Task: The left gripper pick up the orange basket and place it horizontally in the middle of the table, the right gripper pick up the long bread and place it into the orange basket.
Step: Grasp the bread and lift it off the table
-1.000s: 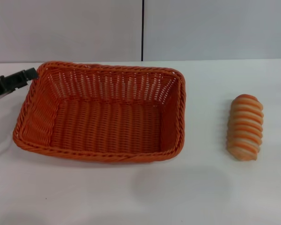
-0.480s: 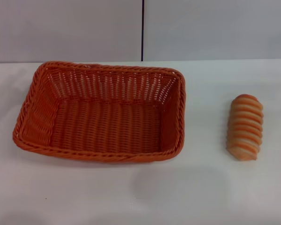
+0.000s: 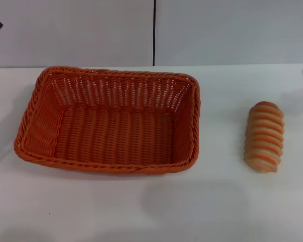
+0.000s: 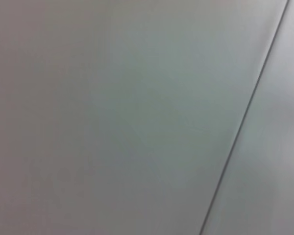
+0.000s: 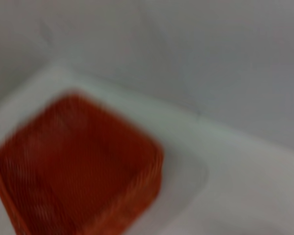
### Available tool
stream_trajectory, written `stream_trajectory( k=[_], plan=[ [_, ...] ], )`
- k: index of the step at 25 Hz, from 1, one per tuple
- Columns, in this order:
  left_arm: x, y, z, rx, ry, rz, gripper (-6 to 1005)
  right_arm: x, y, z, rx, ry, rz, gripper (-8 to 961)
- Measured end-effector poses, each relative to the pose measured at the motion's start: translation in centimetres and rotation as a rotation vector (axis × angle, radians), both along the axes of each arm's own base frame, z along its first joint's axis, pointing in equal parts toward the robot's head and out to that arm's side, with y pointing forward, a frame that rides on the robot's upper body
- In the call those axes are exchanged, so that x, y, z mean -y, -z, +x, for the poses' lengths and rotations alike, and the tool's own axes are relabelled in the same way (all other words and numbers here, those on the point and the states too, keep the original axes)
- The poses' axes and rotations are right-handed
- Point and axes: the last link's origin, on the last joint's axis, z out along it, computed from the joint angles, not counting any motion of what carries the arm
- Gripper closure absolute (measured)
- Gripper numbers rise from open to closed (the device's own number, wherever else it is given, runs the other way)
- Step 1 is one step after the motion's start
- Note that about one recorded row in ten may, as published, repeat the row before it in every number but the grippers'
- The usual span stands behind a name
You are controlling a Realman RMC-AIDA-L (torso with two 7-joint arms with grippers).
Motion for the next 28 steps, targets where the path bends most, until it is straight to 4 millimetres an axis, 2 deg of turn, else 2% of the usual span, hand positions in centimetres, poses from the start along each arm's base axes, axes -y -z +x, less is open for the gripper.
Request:
stream_trajectory(
  k=[1, 6, 7, 8, 9, 10, 13, 18, 25, 28],
  plan=[
    [0.1, 0.1, 0.0, 0.002, 0.005, 0.000, 229, 0.0, 0.0, 0.0, 0.000, 0.000, 0.000, 345],
    [0.3, 0.5, 0.2, 0.005, 0.022, -0.006, 230, -1.2, 4.8, -0.4, 0.170, 0.011, -0.077, 356],
    [0.5, 0.6, 0.2, 0.006, 0.027, -0.006, 230, -1.2, 4.8, -0.4, 0.170, 0.011, -0.077, 359],
    [0.6, 0.6, 0.2, 0.008, 0.027, -0.007, 230, -1.5, 6.6, -0.4, 0.209, 0.011, -0.099, 361],
    [0.6, 0.6, 0.2, 0.008, 0.027, -0.007, 230, -1.6, 7.5, -0.4, 0.222, 0.009, -0.113, 363],
    [0.6, 0.6, 0.2, 0.008, 0.027, -0.007, 230, -1.6, 7.5, -0.4, 0.222, 0.009, -0.113, 366],
    [0.7, 0.9, 0.1, 0.021, 0.027, -0.013, 231, -1.9, 9.6, -0.3, 0.248, 0.007, -0.145, 373],
    [0.8, 1.2, 0.0, 0.037, 0.022, -0.022, 231, -1.9, 10.7, 0.0, 0.256, 0.012, -0.167, 384],
    [0.8, 1.1, 0.0, 0.038, 0.020, -0.019, 232, -1.4, 10.7, 0.8, 0.287, 0.027, -0.186, 401],
    [0.8, 1.1, 0.0, 0.039, 0.019, -0.019, 232, -1.1, 10.4, 1.7, 0.315, 0.049, -0.193, 408]
  ],
)
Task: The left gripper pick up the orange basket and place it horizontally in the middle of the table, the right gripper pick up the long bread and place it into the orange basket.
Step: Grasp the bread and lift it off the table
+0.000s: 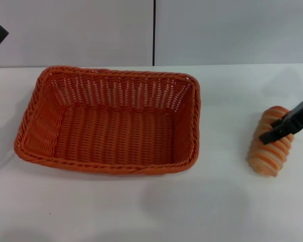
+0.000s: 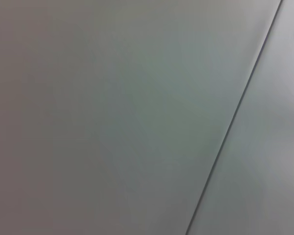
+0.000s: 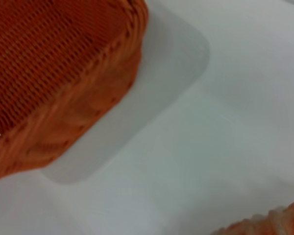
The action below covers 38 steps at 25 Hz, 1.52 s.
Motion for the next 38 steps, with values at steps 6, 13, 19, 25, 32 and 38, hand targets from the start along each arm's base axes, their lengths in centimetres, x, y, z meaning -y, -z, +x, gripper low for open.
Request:
stream_trajectory(
  k=[6, 13, 19, 25, 32, 38],
  plan=[
    [-0.39, 0.16, 0.04, -0.006, -0.007, -0.006, 233, 0.24, -0.15, 0.47, 0.005, 0.010, 0.004, 422],
    [-0.56, 0.21, 0.10, -0.007, -0.008, -0.008, 233, 0.27, -0.14, 0.71, 0.015, 0.014, 0.005, 438],
    [-0.76, 0.40, 0.19, 0.003, -0.009, -0.012, 233, 0.31, -0.17, 0.88, 0.026, 0.015, 0.003, 452],
    [-0.95, 0.37, 0.35, 0.003, -0.004, -0.010, 233, 0.28, -0.06, 0.92, 0.030, 0.013, 0.009, 557],
    [-0.94, 0.40, 0.32, 0.009, -0.006, -0.009, 233, 0.36, -0.07, 1.00, 0.031, 0.010, 0.007, 693],
    [-0.93, 0.43, 0.31, 0.012, -0.007, -0.009, 233, 0.51, -0.06, 0.85, 0.024, 0.011, -0.004, 738]
  ],
)
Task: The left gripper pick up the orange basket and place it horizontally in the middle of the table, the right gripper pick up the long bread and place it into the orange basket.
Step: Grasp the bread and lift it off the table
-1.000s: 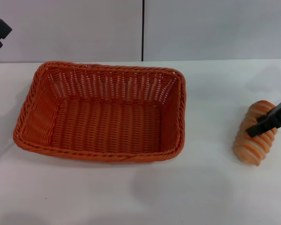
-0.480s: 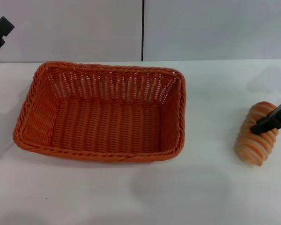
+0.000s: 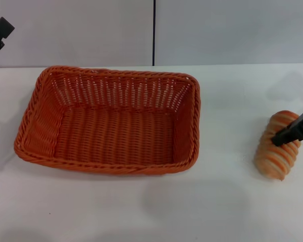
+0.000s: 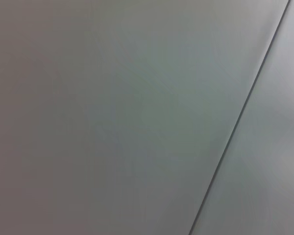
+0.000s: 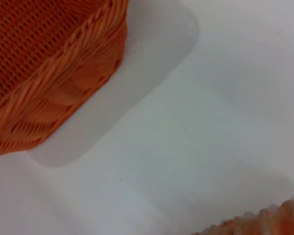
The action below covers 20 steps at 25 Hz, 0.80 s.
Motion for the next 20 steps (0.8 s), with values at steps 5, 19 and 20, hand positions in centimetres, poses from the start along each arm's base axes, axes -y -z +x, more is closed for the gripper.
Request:
stream_trajectory(
  k=[5, 19, 20],
  plan=[
    [0.01, -0.01, -0.03, 0.003, -0.002, 0.000, 233, -0.05, -0.03, -0.09, 0.000, -0.003, 0.000, 767],
    [0.00, 0.00, -0.01, 0.002, -0.001, 0.000, 233, -0.32, -0.56, -0.06, -0.017, -0.004, 0.040, 876],
    [-0.02, 0.00, 0.01, 0.002, -0.001, 0.000, 233, -0.53, -0.89, -0.13, -0.027, -0.006, 0.065, 891]
  ],
)
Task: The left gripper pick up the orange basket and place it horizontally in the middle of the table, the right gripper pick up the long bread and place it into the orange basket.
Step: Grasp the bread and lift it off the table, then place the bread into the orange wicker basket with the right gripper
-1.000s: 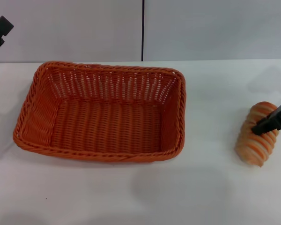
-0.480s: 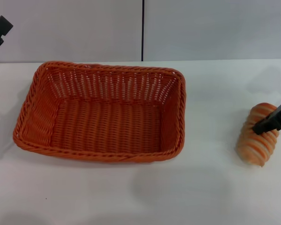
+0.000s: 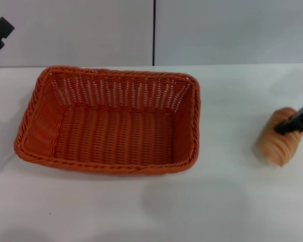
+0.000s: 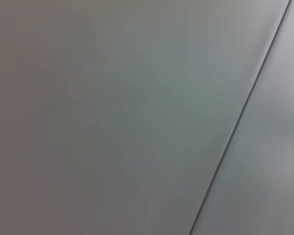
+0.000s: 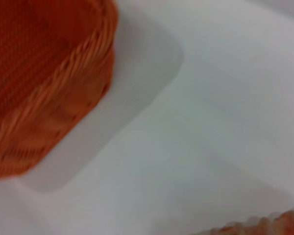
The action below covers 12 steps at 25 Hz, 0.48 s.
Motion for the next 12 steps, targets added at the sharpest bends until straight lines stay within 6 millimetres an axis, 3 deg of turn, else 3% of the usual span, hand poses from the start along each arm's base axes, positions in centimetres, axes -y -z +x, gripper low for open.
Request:
stream_trajectory(
  k=[2, 4, 9, 12],
  plan=[
    [0.0, 0.0, 0.0, 0.000, 0.000, 0.000, 233, -0.2, -0.5, -0.1, -0.024, -0.002, 0.036, 898],
    [0.0, 0.0, 0.0, 0.002, 0.000, 0.000, 233, -0.6, -2.3, -0.8, -0.127, -0.023, 0.155, 905],
    [0.0, 0.0, 0.0, 0.003, 0.000, -0.001, 233, -0.7, -3.8, -1.8, -0.221, -0.058, 0.236, 911],
    [0.0, 0.0, 0.0, 0.005, -0.003, -0.001, 233, -0.6, -5.4, -3.8, -0.347, -0.138, 0.333, 913]
  ],
)
